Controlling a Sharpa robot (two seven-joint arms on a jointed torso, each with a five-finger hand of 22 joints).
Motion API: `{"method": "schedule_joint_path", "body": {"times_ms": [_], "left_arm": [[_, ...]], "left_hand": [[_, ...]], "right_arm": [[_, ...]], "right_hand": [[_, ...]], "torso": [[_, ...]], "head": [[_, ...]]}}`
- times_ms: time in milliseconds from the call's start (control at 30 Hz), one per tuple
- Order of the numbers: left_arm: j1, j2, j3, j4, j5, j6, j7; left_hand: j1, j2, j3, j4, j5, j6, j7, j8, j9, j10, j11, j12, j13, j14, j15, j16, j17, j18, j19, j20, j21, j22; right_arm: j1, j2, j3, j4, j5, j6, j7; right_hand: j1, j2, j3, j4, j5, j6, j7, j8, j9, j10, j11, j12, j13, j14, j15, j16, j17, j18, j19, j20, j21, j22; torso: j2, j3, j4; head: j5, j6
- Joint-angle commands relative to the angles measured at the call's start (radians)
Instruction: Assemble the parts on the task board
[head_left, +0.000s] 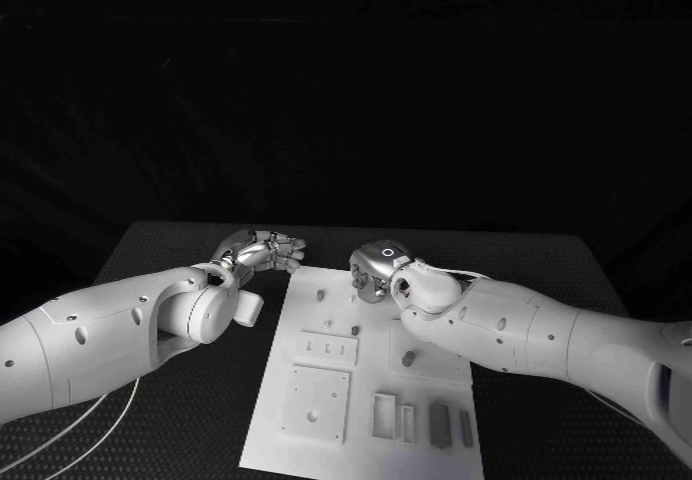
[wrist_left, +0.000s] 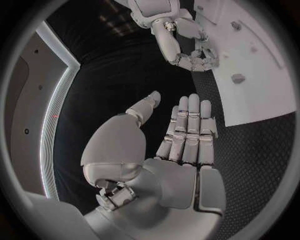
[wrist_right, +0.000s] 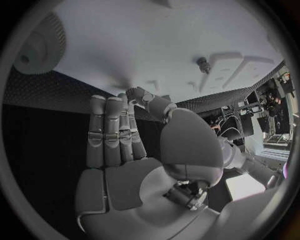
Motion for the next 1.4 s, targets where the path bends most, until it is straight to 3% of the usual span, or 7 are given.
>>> {"method": "schedule_joint_path", "body": {"times_ms": [33, 200, 400, 700, 1000, 1200, 1400], "left_arm": [[0.001, 0.001, 0.001, 0.002, 0.005, 0.012, 0.007], [0.001, 0.002, 0.001, 0.000, 0.005, 0.012, 0.007], [0.001, -0.001, 0.001, 0.000, 0.005, 0.011, 0.007], [0.001, -0.006, 0.001, -0.006, 0.017, 0.009, 0.007], [0.001, -0.008, 0.001, -0.026, 0.048, 0.022, 0.008], [0.000, -0.002, 0.001, -0.042, 0.048, 0.037, 0.020], [-0.009, 0.001, 0.001, -0.050, 0.048, 0.039, 0.025]], "left_hand": [[-0.013, 0.000, 0.003, -0.001, -0.001, -0.003, 0.007, -0.006, -0.002, 0.001, 0.009, -0.005, -0.001, -0.003, 0.001, -0.003, 0.002, 0.015, -0.002, -0.001, 0.007, 0.021], [-0.013, 0.000, 0.003, -0.002, -0.001, -0.003, 0.007, -0.006, -0.002, 0.001, 0.009, -0.006, -0.001, -0.003, 0.001, -0.003, 0.002, 0.015, -0.002, -0.001, 0.007, 0.021], [-0.013, 0.000, 0.003, -0.002, -0.002, -0.003, 0.008, -0.006, -0.002, 0.001, 0.009, -0.006, -0.001, -0.003, 0.001, -0.003, 0.002, 0.015, -0.003, -0.001, 0.007, 0.021], [-0.014, -0.001, 0.003, -0.002, -0.002, -0.003, 0.008, -0.007, -0.002, 0.000, 0.009, -0.007, -0.001, -0.003, 0.001, -0.004, 0.002, 0.015, -0.003, -0.001, 0.008, 0.021], [-0.015, -0.003, 0.003, -0.002, -0.002, -0.003, 0.008, -0.007, -0.002, 0.000, 0.010, -0.008, -0.001, -0.004, 0.001, -0.004, 0.002, 0.015, -0.003, -0.001, 0.008, 0.021], [-0.016, -0.004, 0.002, -0.002, -0.003, -0.004, 0.008, -0.008, -0.003, 0.000, 0.010, -0.009, -0.002, -0.005, 0.002, -0.005, 0.002, 0.015, -0.004, -0.001, 0.008, 0.021], [-0.016, -0.003, 0.003, -0.002, -0.002, -0.005, 0.009, -0.009, -0.003, 0.000, 0.010, -0.009, -0.002, -0.005, 0.002, -0.005, 0.003, 0.015, -0.004, 0.000, 0.008, 0.021]], "right_arm": [[-0.002, 0.002, -0.003, -0.002, 0.003, 0.030, 0.007], [-0.001, 0.004, -0.005, -0.009, 0.037, 0.013, 0.014], [-0.001, -0.002, -0.005, -0.009, 0.093, -0.051, 0.023], [0.007, -0.037, -0.005, 0.030, 0.131, -0.111, 0.039], [0.028, -0.158, 0.017, 0.160, 0.230, -0.148, 0.098], [0.041, -0.263, 0.028, 0.239, 0.342, -0.115, 0.186], [0.051, -0.321, 0.029, 0.261, 0.375, -0.015, 0.183]], "right_hand": [[0.002, 0.003, 0.007, -0.002, 0.002, 0.004, 0.001, 0.001, 0.001, 0.008, 0.000, 0.000, 0.002, -0.001, -0.004, 0.005, 0.001, 0.030, 0.000, -0.005, 0.005, 0.024], [-0.004, -0.012, 0.009, 0.000, 0.001, -0.036, 0.018, -0.023, -0.007, -0.033, 0.016, -0.024, -0.005, -0.016, 0.011, 0.000, -0.004, 0.030, -0.017, 0.000, 0.009, 0.022], [-0.026, -0.103, -0.008, 0.037, 0.000, -0.158, 0.067, -0.087, -0.032, -0.199, 0.066, -0.030, -0.047, -0.030, 0.058, 0.001, -0.009, 0.030, -0.041, 0.011, 0.011, 0.021], [-0.086, -0.129, -0.075, 0.057, -0.002, -0.220, 0.058, -0.102, -0.033, -0.309, 0.097, -0.024, -0.088, -0.074, 0.088, -0.001, -0.010, 0.030, -0.082, 0.026, -0.001, 0.019], [-0.076, -0.129, -0.071, 0.060, 0.000, -0.214, 0.052, -0.092, -0.027, -0.286, 0.090, -0.011, -0.087, -0.074, 0.081, 0.005, -0.011, 0.030, -0.081, 0.026, 0.001, 0.019], [-0.042, -0.126, -0.057, 0.066, 0.000, -0.186, 0.073, -0.069, -0.016, -0.184, 0.056, 0.053, -0.059, -0.062, 0.049, 0.022, -0.009, 0.030, -0.069, 0.020, 0.015, 0.022], [-0.025, -0.118, -0.092, 0.084, 0.005, -0.163, 0.056, -0.049, 0.009, -0.148, 0.011, 0.274, 0.127, -0.057, 0.012, 0.048, -0.008, 0.030, -0.060, 0.013, 0.038, 0.019]], "torso": [[0.000, 0.0001, -0.0005], [0.000, 0.0003, -0.0015], [-0.001, 0.0008, -0.0018], [0.001, 0.0022, -0.0020], [-0.004, 0.0084, -0.0129], [-0.013, 0.0159, -0.0269], [-0.023, 0.0236, -0.0428]], "head": [[-0.001, -0.004], [-0.001, -0.005], [0.001, -0.003], [0.001, 0.010], [0.005, 0.028], [0.006, 0.030], [0.009, 0.032]]}}
